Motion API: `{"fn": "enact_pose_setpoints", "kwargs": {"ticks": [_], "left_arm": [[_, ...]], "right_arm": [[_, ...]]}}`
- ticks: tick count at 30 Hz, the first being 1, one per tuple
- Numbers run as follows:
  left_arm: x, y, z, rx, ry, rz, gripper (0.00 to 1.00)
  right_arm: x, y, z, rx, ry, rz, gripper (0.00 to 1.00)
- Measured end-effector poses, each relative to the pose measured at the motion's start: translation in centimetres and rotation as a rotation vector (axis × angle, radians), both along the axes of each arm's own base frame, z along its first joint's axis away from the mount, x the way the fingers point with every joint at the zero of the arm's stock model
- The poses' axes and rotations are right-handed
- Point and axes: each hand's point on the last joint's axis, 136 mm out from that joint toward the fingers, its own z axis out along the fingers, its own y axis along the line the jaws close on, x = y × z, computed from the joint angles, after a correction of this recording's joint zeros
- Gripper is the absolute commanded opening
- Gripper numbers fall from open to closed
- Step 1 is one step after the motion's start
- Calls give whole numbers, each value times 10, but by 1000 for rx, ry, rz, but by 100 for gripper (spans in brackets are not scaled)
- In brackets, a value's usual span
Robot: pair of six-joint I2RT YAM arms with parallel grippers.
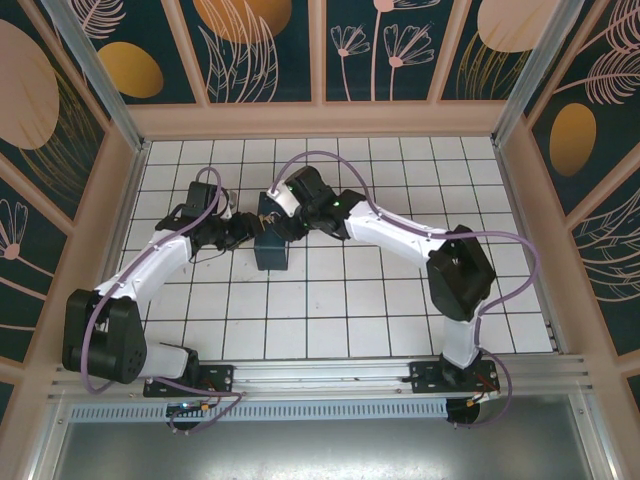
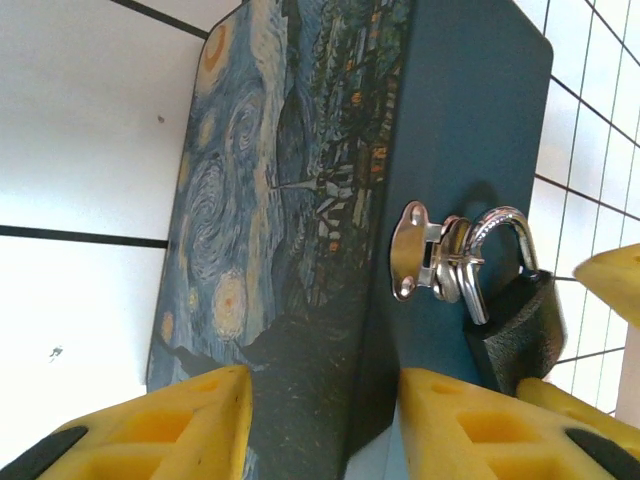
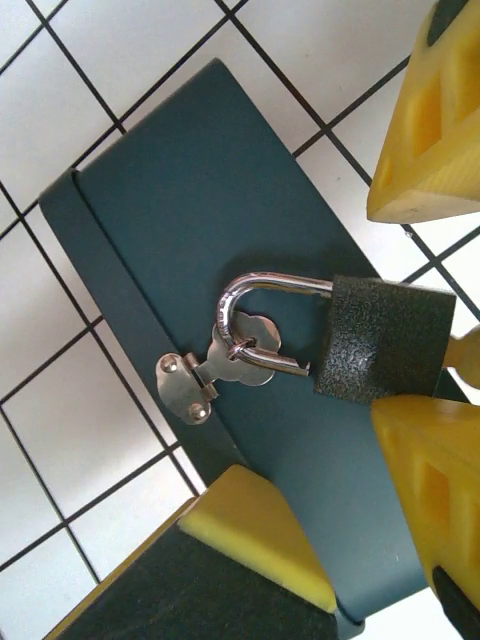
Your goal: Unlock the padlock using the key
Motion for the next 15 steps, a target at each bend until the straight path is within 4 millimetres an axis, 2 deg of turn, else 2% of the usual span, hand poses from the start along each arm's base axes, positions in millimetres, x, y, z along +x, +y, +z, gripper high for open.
{"fn": "enact_pose_setpoints", "kwargs": {"ticks": [3,8,15], "left_arm": [[1,-2,-2,-11,-5,-7,40],[2,-4,-4,-22,-14,-13,40],[2,-4,-3,-25,-20,-15,39]], "right_arm": [[1,6,2,-9,-6,13,51],[2,12,-7,-52,-3,27,52],[1,10,-9,-72,-4,38,53]]}}
